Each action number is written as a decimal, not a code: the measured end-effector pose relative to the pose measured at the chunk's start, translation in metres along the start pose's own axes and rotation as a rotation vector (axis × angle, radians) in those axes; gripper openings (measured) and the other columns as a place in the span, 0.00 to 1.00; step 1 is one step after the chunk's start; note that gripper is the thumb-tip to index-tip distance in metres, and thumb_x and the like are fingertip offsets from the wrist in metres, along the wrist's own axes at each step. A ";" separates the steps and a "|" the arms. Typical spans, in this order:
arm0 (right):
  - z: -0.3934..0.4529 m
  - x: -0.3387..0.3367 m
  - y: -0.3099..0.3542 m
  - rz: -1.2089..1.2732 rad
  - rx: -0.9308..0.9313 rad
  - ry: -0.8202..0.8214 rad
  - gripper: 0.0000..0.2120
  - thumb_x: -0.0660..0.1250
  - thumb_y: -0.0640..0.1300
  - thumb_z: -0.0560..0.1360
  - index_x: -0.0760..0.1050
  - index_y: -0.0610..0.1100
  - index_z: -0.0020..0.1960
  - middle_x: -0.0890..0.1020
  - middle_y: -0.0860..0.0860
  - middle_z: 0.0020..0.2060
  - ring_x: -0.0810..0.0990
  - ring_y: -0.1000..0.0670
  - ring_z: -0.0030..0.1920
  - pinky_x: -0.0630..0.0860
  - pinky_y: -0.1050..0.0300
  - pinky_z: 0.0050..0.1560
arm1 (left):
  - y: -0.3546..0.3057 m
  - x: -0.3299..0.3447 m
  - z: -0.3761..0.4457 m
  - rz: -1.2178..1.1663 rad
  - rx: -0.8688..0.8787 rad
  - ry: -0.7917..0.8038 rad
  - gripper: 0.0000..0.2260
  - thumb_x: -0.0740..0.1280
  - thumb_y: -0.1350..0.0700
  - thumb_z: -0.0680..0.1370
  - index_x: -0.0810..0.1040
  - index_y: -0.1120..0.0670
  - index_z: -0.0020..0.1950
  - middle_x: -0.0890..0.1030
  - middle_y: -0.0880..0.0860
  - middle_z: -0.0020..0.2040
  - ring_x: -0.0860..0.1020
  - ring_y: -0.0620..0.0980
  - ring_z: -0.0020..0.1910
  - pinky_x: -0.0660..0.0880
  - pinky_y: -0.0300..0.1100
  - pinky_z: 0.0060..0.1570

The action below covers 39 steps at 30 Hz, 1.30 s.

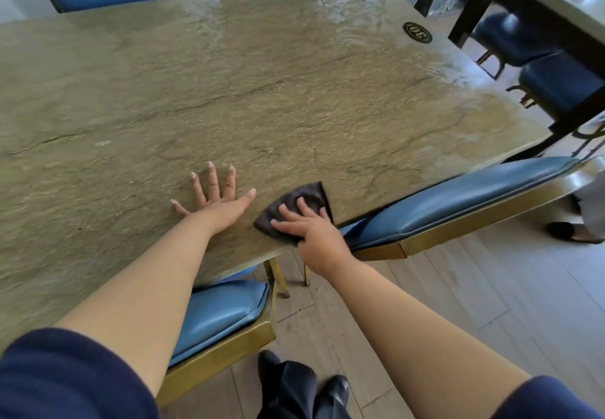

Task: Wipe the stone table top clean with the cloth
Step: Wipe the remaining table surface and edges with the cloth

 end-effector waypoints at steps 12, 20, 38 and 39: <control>0.018 -0.023 -0.002 0.153 0.352 -0.290 0.30 0.56 0.27 0.72 0.72 0.49 0.68 0.62 0.54 0.75 0.49 0.51 0.77 0.39 0.50 0.76 | 0.002 0.001 0.002 0.020 0.021 -0.009 0.33 0.43 0.30 0.77 0.25 0.38 0.71 0.16 0.45 0.66 0.19 0.56 0.67 0.32 0.73 0.64; 0.053 -0.025 -0.005 0.007 0.155 -0.070 0.30 0.55 0.34 0.76 0.63 0.58 0.73 0.55 0.58 0.77 0.43 0.53 0.77 0.35 0.48 0.73 | 0.003 0.001 0.009 -0.003 0.017 -0.001 0.32 0.46 0.35 0.79 0.27 0.38 0.73 0.17 0.46 0.67 0.20 0.56 0.68 0.32 0.74 0.64; 0.128 -0.055 -0.013 -0.202 -0.037 0.224 0.34 0.53 0.35 0.76 0.55 0.64 0.74 0.46 0.60 0.77 0.38 0.53 0.76 0.35 0.46 0.73 | 0.001 0.001 0.016 -0.021 -0.040 -0.007 0.32 0.48 0.35 0.79 0.26 0.36 0.71 0.15 0.44 0.65 0.18 0.55 0.67 0.29 0.72 0.63; 0.133 -0.059 -0.014 -0.237 -0.021 0.207 0.34 0.53 0.36 0.76 0.52 0.64 0.75 0.44 0.60 0.77 0.37 0.52 0.76 0.35 0.45 0.73 | 0.002 0.000 0.016 -0.040 -0.041 0.004 0.31 0.47 0.35 0.80 0.27 0.35 0.71 0.16 0.43 0.65 0.18 0.55 0.67 0.29 0.71 0.62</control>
Point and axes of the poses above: each hand's wrist, its own z-axis towards the middle knuckle, its own x-axis out of the palm, y = z × x, the point moved 2 cm from there along z, towards the middle knuckle
